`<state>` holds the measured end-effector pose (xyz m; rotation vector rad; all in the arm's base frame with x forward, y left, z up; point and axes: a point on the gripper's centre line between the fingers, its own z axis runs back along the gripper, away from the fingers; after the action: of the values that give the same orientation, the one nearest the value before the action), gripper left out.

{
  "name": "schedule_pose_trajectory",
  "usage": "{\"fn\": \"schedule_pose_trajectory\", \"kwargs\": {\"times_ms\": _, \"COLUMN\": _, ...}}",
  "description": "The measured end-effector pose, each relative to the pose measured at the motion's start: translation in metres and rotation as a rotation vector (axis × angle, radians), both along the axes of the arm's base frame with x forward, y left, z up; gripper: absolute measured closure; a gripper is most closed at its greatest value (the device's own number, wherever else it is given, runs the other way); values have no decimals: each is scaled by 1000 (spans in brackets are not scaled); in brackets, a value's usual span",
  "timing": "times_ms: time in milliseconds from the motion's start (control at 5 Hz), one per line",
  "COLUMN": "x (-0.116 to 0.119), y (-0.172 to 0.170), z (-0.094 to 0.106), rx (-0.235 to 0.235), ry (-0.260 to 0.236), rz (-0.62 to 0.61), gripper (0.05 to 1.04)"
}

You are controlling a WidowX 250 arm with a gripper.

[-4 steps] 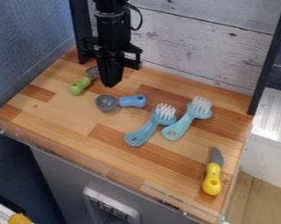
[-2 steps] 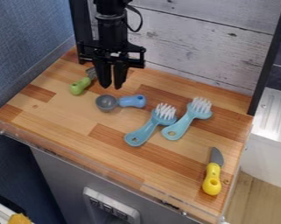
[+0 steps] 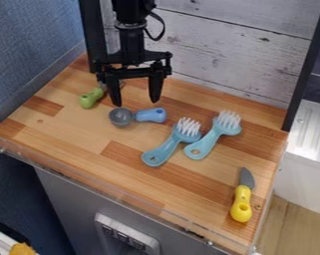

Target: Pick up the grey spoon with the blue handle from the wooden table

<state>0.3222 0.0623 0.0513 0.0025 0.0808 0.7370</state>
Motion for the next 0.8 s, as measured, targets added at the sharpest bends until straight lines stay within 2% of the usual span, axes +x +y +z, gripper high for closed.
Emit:
{"fn": "schedule_pose_trajectory", "kwargs": {"times_ms": 200, "x": 8, "y": -2, "z": -15, "rx": 8, "ry": 4, "rz": 191, "gripper": 79}}
{"fn": "schedule_pose_trajectory", "kwargs": {"times_ms": 400, "x": 12, "y": -4, "z": -33, "rx": 11, "ry": 13, "rz": 259, "gripper": 85}}
{"fn": "schedule_pose_trajectory", "kwargs": {"times_ms": 600, "x": 17, "y": -4, "z": -41, "rx": 12, "ry": 11, "rz": 193, "gripper": 85}}
{"fn": "schedule_pose_trajectory", "kwargs": {"times_ms": 800, "x": 21, "y": -7, "z": -41, "rx": 4, "ry": 1, "rz": 34, "gripper": 118}}
